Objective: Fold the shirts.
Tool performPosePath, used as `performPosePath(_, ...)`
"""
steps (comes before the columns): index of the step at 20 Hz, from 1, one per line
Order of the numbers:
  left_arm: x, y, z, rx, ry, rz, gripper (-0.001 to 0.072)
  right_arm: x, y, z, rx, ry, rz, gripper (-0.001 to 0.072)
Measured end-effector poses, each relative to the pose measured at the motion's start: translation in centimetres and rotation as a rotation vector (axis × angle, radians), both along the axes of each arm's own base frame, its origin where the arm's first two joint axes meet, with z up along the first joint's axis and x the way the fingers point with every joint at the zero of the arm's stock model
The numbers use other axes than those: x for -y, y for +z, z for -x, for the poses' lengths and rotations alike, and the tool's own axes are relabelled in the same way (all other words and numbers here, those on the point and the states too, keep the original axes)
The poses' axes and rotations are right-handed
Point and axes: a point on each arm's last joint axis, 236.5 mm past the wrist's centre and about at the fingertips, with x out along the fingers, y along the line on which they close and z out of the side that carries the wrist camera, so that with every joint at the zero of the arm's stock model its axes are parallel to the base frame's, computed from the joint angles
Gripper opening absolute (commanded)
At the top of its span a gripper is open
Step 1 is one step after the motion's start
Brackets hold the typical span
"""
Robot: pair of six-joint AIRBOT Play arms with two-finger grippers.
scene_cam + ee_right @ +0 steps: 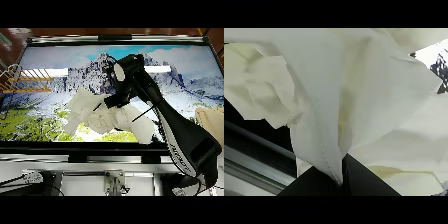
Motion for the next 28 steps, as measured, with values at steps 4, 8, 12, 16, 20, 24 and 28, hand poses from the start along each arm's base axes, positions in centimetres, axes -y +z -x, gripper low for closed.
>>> performPosePath(4, -7.3, -3.7, 4.8, -0.146, -0.058, -0.120, 0.0616, -0.3, 0.0, -0.1, 0.005, 0.001, -0.015, 0.0075)
performPosePath(8, -11.5, -7.5, 5.8, -0.229, -0.112, -0.194, 0.0691, -0.5, 0.1, -0.2, 0.009, -0.005, -0.021, 0.0075)
performPosePath(12, -12.8, -12.7, 4.1, -0.274, -0.246, -0.221, 0.0675, -0.5, 0.1, -0.5, 0.019, -0.029, -0.026, 0.0075)
performPosePath(16, -12.9, -17.0, 1.6, -0.283, -0.353, -0.253, 0.0600, -0.9, 0.2, -1.1, 0.040, -0.056, -0.044, 0.0075)
performPosePath(20, -12.8, -20.3, 0.2, -0.291, -0.402, -0.257, 0.0600, -1.0, 0.2, -1.5, 0.051, -0.093, -0.052, 0.0076)
performPosePath(24, -12.6, -22.1, -0.2, -0.301, -0.423, -0.248, 0.0599, -0.9, 0.3, -1.7, 0.059, -0.120, -0.049, 0.0076)
performPosePath(28, -12.1, -23.2, -0.6, -0.290, -0.425, -0.215, 0.0363, -0.8, 0.3, -1.9, 0.064, -0.135, -0.046, 0.0076)
